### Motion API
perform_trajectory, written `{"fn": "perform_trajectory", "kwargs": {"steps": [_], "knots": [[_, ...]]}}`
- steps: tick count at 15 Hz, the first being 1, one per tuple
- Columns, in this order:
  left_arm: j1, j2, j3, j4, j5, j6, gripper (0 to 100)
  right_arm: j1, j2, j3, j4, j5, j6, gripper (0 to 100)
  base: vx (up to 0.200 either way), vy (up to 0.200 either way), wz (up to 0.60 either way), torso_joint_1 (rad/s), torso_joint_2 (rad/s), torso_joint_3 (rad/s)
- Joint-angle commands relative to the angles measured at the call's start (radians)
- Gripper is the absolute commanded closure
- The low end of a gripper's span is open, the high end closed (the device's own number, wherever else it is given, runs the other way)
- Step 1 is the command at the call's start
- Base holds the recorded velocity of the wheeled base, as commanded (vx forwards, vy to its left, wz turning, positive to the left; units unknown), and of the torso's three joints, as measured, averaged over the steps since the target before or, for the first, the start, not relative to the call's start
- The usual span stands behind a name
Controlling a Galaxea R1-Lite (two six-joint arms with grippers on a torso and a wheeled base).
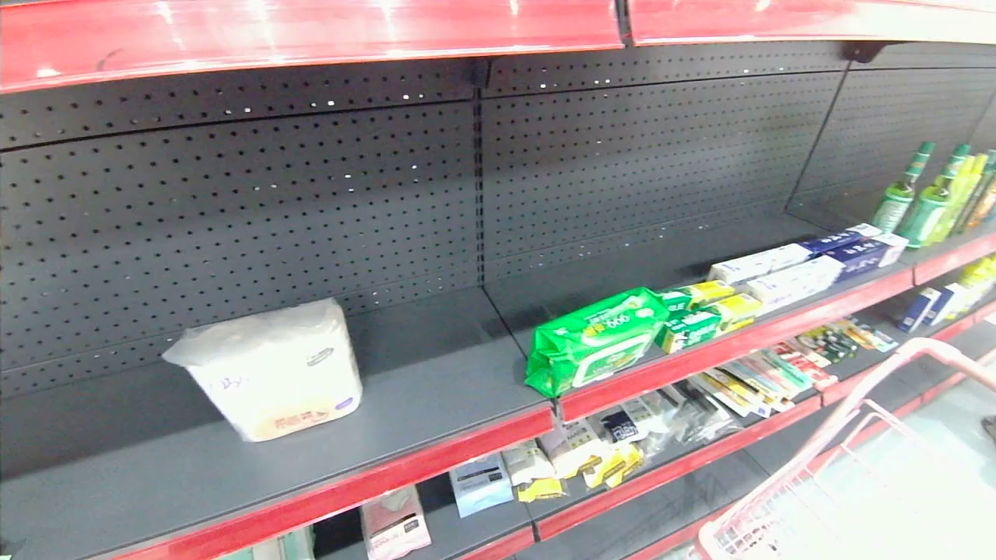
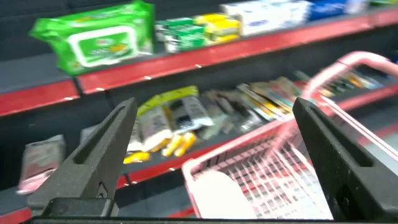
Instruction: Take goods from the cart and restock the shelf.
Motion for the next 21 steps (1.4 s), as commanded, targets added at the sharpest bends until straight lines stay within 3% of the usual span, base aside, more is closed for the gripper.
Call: {"fn": "perform_trajectory", "kwargs": {"steps": [1, 9, 10, 11, 12, 13, 14, 15, 16, 19, 21], "knots": [[0.0, 0.001, 0.0, 0.0, 0.001, 0.0, 0, 0.001, 0.001, 0.0, 0.0, 0.001, 0.0, 0, 0.0, 0.0, 0.0, 0.0, 0.0, 0.0], [0.0, 0.001, 0.0, 0.0, 0.001, 0.0, 0, 0.001, 0.019, -0.04, -0.012, 0.004, 0.015, 0, 0.0, 0.0, 0.0, 0.0, 0.0, 0.0], [0.0, 0.001, 0.0, 0.0, 0.001, 0.0, 0, 0.007, 0.217, -0.224, -0.011, -0.004, 0.067, 0, 0.0, 0.0, 0.0, 0.0, 0.0, 0.0], [0.0, 0.001, 0.0, 0.001, 0.001, 0.0, 0, 0.008, 0.404, -0.393, -0.016, 0.007, 0.202, 0, 0.0, 0.0, 0.0, 0.0, 0.0, 0.0], [0.0, 0.001, 0.0, 0.001, 0.001, 0.0, 0, 0.016, 0.564, -0.538, -0.006, 0.027, 0.239, 0, 0.0, 0.0, 0.0, 0.0, 0.0, 0.0], [0.0, 0.001, 0.0, 0.001, 0.001, 0.0, 0, 0.008, 0.662, -0.58, -0.005, 0.011, 0.187, 0, 0.0, 0.0, 0.0, 0.0, 0.0, 0.0], [0.0, 0.001, 0.0, 0.001, 0.001, 0.0, 0, 0.007, 0.669, -0.58, -0.005, 0.01, 0.181, 0, 0.0, 0.0, 0.0, 0.0, 0.0, 0.0], [0.0, 0.001, 0.0, 0.0, 0.001, 0.0, 0, -0.048, 0.86, -0.578, -0.016, -0.127, -0.069, 0, 0.0, 0.0, 0.0, 0.0, 0.0, 0.0], [0.0, 0.001, 0.0, 0.001, 0.001, 0.0, 0, -0.051, 0.912, -0.57, -0.016, -0.125, -0.075, 0, 0.0, 0.0, 0.0, 0.0, 0.0, 0.0], [0.0, 0.001, 0.0, 0.001, -0.002, 0.002, 0, 0.082, 1.084, -0.414, -0.008, -0.076, -0.123, 0, 0.0, 0.0, 0.0, 0.0, 0.0, 0.0], [0.0, 0.001, 0.0, 0.001, -0.002, 0.002, 0, 0.094, 1.193, -0.331, -0.012, -0.05, -0.152, 0, 0.0, 0.0, 0.0, 0.0, 0.0, 0.0]]}}
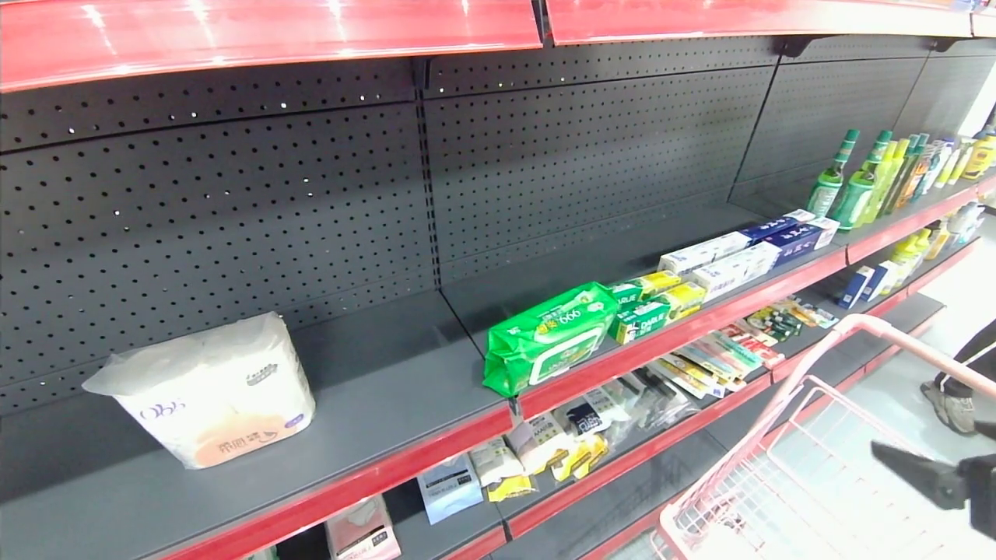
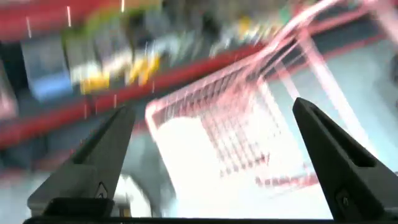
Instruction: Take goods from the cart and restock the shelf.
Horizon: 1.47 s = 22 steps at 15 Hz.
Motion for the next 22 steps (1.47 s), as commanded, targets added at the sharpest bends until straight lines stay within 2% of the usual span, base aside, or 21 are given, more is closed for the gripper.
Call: {"fn": "perform_trajectory", "kwargs": {"steps": [1, 3, 4, 8, 11, 16, 22], "knots": [[0.0, 0.001, 0.0, 0.0, 0.001, 0.001, 0, 0.048, 0.246, 0.094, -0.006, 0.055, -0.056, 0, 0.0, 0.0, 0.0, 0.0, 0.0, 0.0], [0.0, 0.001, 0.0, 0.0, 0.001, 0.0, 0, 0.059, 0.323, 0.084, -0.009, 0.16, -0.08, 0, 0.0, 0.0, 0.0, 0.0, 0.0, 0.0], [0.0, 0.001, 0.0, 0.0, 0.001, 0.0, 0, 0.065, 0.37, 0.078, -0.028, 0.18, -0.105, 0, 0.0, 0.0, -0.6, -0.002, 0.0, -0.002], [0.0, 0.001, 0.0, 0.0, 0.001, 0.0, 0, 0.066, 0.562, 0.077, -0.167, 0.191, -0.223, 0, 0.0, 0.0, -0.6, 0.005, 0.0, 0.001], [0.0, 0.001, 0.0, 0.0, 0.001, 0.0, 0, 0.066, 0.637, 0.048, -0.172, 0.214, -0.275, 0, 0.0, 0.0, -0.6, -0.001, 0.01, -0.001], [0.0, 0.001, 0.0, 0.0, 0.001, 0.0, 0, 0.098, 0.833, -0.093, -0.173, 0.225, -0.287, 0, 0.0, 0.0, 0.0, 0.0, 0.0, 0.0], [0.0, 0.001, 0.0, 0.0, 0.001, 0.0, 0, 0.203, 1.045, -0.258, -0.173, 0.263, -0.292, 0, 0.0, 0.0, 0.0, -0.013, 0.03, 0.016]]}}
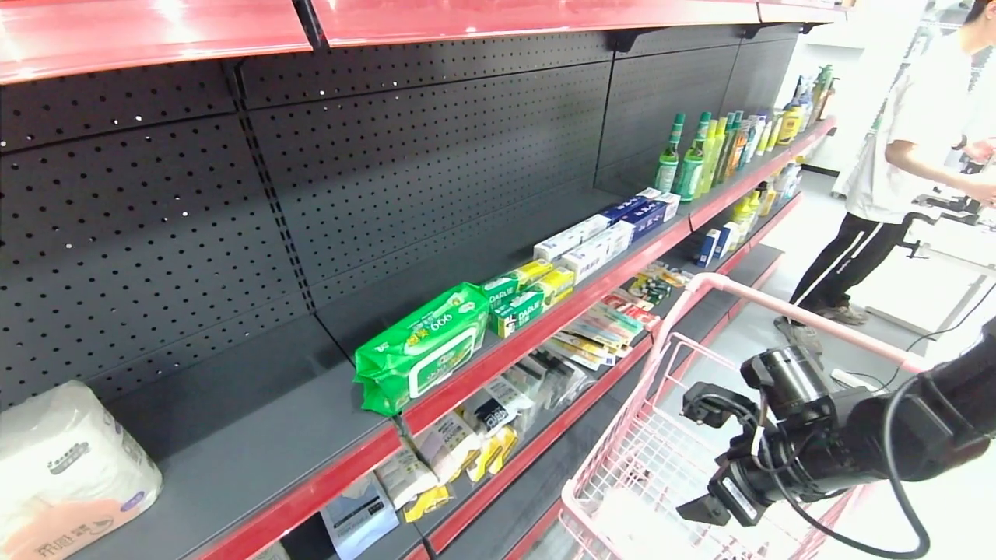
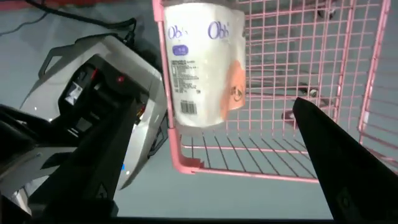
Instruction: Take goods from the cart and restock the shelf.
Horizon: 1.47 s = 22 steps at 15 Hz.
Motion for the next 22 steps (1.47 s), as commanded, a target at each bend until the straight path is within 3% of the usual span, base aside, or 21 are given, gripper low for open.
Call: {"fn": "perform_trajectory", "kwargs": {"steps": [1, 6, 12, 22], "knots": [[0.0, 0.001, 0.0, 0.0, 0.0, 0.0, 0, 0.045, 0.105, -0.06, 0.0, 0.001, 0.0, 0, 0.0, 0.0, 0.0, -0.085, 0.18, 0.085], [0.0, 0.001, 0.0, 0.0, 0.0, 0.0, 0, 0.068, 0.182, -0.071, -0.085, 0.001, -0.005, 0, 0.0, 0.0, 0.0, -0.082, 0.18, 0.093], [0.0, 0.001, 0.0, 0.0, 0.0, 0.0, 0, 0.066, 0.226, -0.078, -0.091, -0.003, -0.078, 0, 0.0, 0.0, 0.0, -0.106, 0.23, 0.129], [0.0, 0.001, 0.0, 0.0, 0.0, 0.0, 0, 0.106, 0.284, -0.15, -0.091, -0.002, -0.08, 0, 0.0, 0.0, 0.0, -0.136, 0.32, 0.173]]}}
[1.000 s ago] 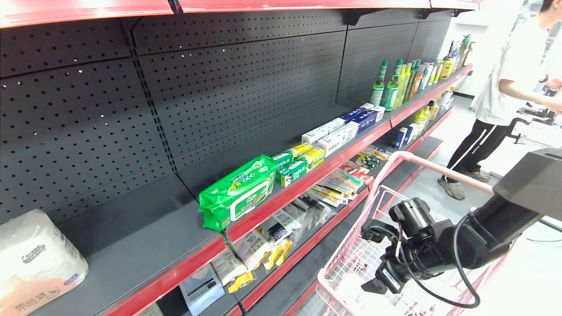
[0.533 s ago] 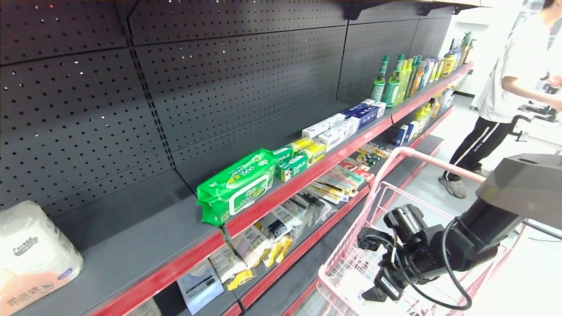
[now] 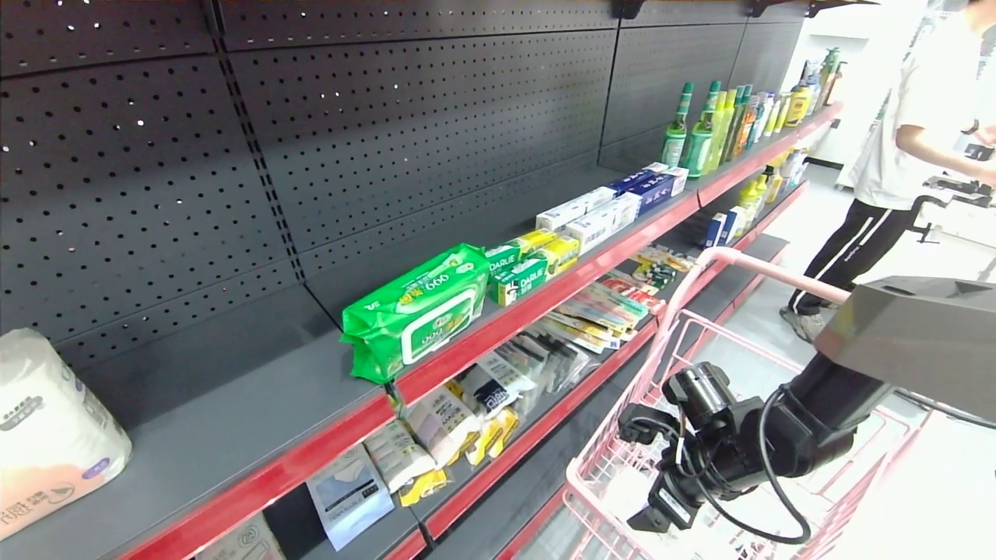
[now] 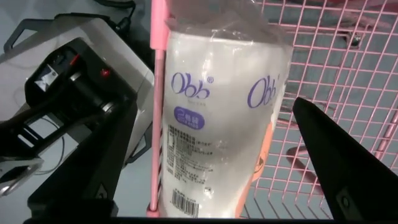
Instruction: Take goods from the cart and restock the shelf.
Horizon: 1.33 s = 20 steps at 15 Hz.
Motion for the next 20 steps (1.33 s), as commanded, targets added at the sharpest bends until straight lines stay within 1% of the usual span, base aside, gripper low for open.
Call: {"fn": "perform_trajectory", "kwargs": {"steps": [1, 4, 14, 17, 20], "knots": [[0.0, 0.001, 0.0, 0.0, 0.0, 0.0, 0, 0.012, 0.011, -0.017, -0.001, -0.001, 0.0, 0, 0.0, 0.0, 0.0, -0.027, 0.08, 0.046], [0.0, 0.001, 0.0, 0.0, 0.0, 0.0, 0, 0.024, 0.026, -0.025, -0.001, -0.001, 0.001, 0, 0.0, 0.0, 0.0, 0.0, 0.0, 0.0], [0.0, 0.001, 0.0, 0.0, 0.0, 0.0, 0, 0.012, 0.085, -0.052, -0.004, -0.009, 0.0, 0, 0.0, 0.0, 0.0, 0.0, 0.0, 0.0], [0.0, 0.001, 0.0, 0.0, 0.0, 0.0, 0, 0.012, 0.092, -0.055, -0.007, -0.044, -0.002, 0, 0.0, 0.0, 0.0, 0.0, 0.0, 0.0], [0.0, 0.001, 0.0, 0.0, 0.0, 0.0, 0, 0.012, 0.108, -0.055, -0.047, -0.082, -0.002, 0, 0.0, 0.0, 0.0, 0.0, 0.0, 0.0]]}}
